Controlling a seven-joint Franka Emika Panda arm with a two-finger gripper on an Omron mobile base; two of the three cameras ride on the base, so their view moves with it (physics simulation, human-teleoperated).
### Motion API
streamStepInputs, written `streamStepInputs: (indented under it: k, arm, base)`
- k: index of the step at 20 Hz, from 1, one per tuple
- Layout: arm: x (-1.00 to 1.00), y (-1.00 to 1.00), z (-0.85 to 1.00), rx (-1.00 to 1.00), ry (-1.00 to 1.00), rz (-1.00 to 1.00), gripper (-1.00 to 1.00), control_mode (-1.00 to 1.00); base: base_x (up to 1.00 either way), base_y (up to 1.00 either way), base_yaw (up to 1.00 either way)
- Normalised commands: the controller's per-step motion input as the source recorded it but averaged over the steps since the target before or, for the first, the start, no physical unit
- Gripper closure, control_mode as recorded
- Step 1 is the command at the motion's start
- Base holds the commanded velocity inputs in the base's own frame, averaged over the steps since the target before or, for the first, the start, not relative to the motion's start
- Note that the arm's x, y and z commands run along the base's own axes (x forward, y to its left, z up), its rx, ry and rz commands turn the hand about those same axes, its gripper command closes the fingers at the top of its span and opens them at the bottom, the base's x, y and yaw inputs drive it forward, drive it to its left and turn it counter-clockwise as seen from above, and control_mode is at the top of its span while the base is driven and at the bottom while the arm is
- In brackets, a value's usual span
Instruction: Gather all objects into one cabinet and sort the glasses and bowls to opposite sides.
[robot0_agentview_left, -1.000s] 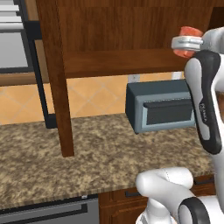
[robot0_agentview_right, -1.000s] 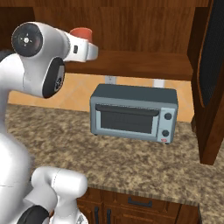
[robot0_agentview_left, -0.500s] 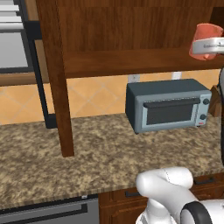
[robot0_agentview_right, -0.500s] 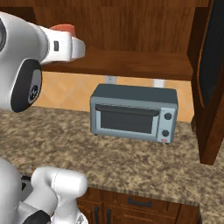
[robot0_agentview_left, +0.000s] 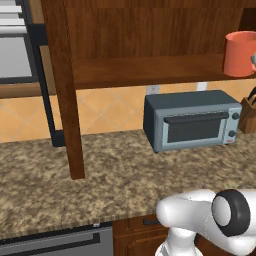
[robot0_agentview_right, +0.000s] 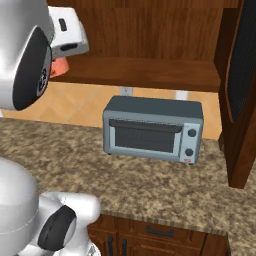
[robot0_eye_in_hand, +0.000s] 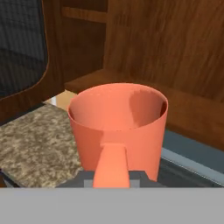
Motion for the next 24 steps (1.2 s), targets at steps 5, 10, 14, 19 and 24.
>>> streamStepInputs:
  k: [5,10,14,19,24]
  arm:
    - [-0.25,0.0,-0.07,0.0,0.0,0.3,1.0,-1.0]
    - [-0.12,0.0,0.0,0.0,0.0,0.0,1.0,-1.0]
    - [-0.01,0.0,0.0,0.0,-0.01,0.0,1.0,-1.0]
    - [-0.02,0.0,0.0,0.0,0.0,-0.01,1.0,-1.0]
    - [0.0,0.0,-0.01,0.0,0.0,0.0,1.0,-1.0]
  base:
    - [0.0,0.0,0.0]
    - [0.0,0.0,0.0]
    - [0.0,0.0,0.0]
    - [0.0,0.0,0.0]
    - [0.0,0.0,0.0]
